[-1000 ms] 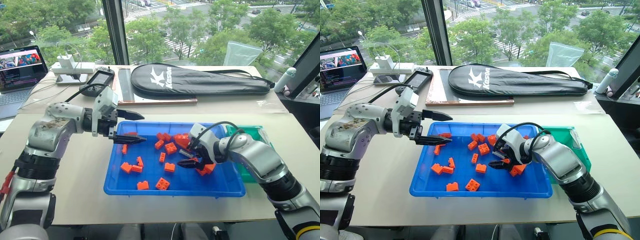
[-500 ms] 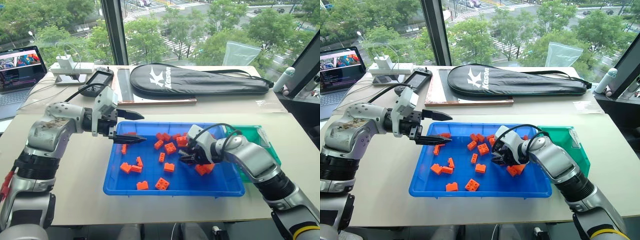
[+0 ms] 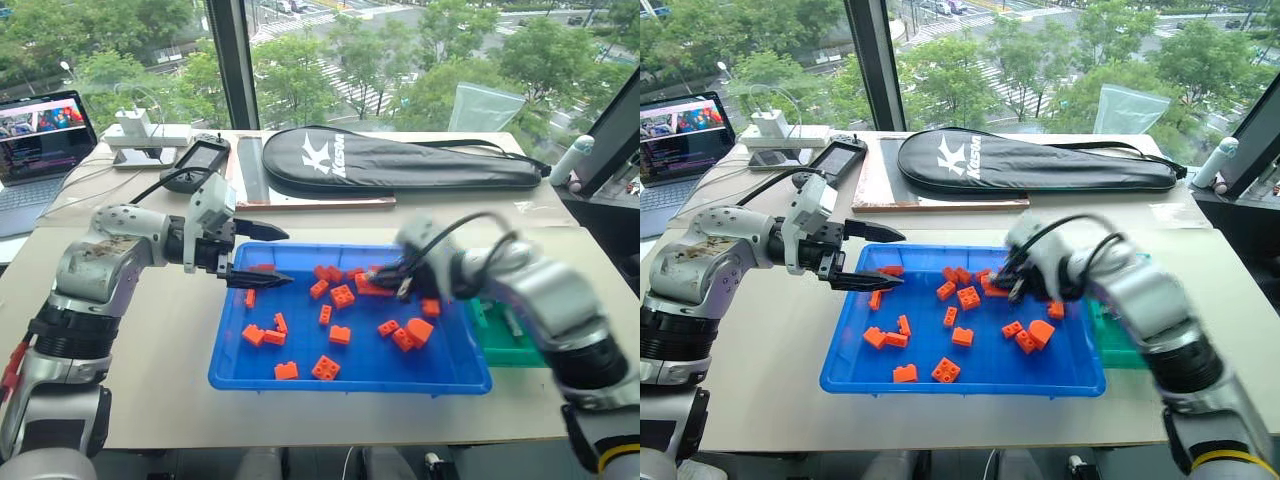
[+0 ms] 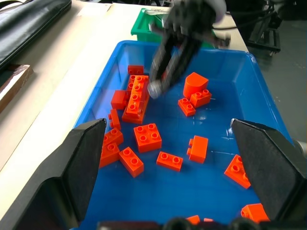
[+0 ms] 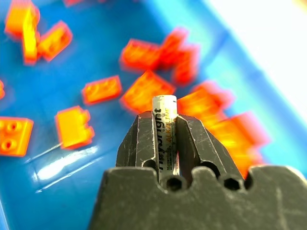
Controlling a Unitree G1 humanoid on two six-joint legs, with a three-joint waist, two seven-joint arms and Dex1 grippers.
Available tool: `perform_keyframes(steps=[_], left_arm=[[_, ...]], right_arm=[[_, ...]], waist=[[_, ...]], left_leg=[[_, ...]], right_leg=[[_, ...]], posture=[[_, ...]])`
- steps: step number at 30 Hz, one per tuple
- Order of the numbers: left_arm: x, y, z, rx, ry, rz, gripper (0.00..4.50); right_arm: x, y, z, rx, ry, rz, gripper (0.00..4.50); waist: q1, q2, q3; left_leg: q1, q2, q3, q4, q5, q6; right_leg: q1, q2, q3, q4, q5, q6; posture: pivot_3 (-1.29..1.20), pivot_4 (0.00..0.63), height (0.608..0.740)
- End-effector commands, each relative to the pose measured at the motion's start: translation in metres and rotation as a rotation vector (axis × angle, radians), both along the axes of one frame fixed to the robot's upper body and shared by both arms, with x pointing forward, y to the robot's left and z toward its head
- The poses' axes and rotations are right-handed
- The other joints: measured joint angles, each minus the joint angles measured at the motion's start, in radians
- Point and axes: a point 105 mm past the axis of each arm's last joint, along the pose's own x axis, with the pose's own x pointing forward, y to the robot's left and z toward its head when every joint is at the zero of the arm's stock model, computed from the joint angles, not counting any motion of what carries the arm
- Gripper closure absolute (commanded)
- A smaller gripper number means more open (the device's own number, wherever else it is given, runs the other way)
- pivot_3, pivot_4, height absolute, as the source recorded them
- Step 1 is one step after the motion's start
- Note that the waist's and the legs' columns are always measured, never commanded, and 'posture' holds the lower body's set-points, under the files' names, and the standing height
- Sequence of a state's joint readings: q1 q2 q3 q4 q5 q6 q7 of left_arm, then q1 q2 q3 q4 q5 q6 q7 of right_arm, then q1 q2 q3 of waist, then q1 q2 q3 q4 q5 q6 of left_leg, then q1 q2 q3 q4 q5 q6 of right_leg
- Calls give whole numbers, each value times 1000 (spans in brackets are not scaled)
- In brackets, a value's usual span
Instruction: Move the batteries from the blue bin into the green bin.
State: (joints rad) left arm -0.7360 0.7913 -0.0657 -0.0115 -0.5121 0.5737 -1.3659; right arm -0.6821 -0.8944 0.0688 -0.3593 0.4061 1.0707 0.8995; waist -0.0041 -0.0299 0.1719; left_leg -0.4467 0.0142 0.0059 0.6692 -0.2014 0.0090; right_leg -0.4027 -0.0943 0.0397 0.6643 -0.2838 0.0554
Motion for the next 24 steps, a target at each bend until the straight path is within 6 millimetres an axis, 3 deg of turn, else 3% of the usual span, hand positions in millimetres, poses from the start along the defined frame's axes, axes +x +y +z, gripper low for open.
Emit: perform_keyframes(steps=[1,4,5,8,11,18,20,24], left_arm=[[-3,-5,10,-22,-28,-41,0],[-1,-9,9,-40,-27,-55,0],[-1,-10,9,-43,-29,-59,0],[1,-13,12,-76,13,-54,0],[7,-21,16,-83,-41,-37,0],[9,-31,31,-163,-81,-28,0],[11,-33,33,-163,-95,-17,0],[14,-34,35,-150,-138,17,0]], right_arm=[[-5,-51,28,1,-52,-138,4240],[-11,-104,33,-86,-62,-305,4240],[-14,-111,33,-102,-60,-319,4240],[-20,-117,29,-127,-40,-325,4240],[-24,-126,12,-145,16,-374,4240],[-21,-127,-16,-30,100,-427,4240],[-19,-132,-22,-48,105,-450,3217],[-17,-138,-21,-60,84,-478,1908]], waist=[[-1,0,0],[7,0,0],[7,0,0],[-5,0,0],[-15,0,0],[-11,0,0],[-10,0,0],[-7,0,0]], left_leg=[[0,0,0,0,0,0],[0,0,1,0,0,0],[0,0,2,0,0,0],[1,0,6,0,0,0],[1,2,5,0,0,0],[1,1,3,0,0,0],[1,1,3,0,0,0],[1,0,3,0,0,0]], right_leg=[[0,0,0,0,0,0],[0,0,0,0,0,0],[0,-1,0,0,0,0],[-1,0,2,0,0,0],[-1,2,2,1,0,0],[-1,0,3,1,0,0],[-1,0,3,1,0,0],[0,0,3,1,0,0]], posture=[[0,150,729],[0,150,729],[0,150,729],[0,150,729],[0,150,729],[0,150,729],[0,150,729],[0,150,729]])
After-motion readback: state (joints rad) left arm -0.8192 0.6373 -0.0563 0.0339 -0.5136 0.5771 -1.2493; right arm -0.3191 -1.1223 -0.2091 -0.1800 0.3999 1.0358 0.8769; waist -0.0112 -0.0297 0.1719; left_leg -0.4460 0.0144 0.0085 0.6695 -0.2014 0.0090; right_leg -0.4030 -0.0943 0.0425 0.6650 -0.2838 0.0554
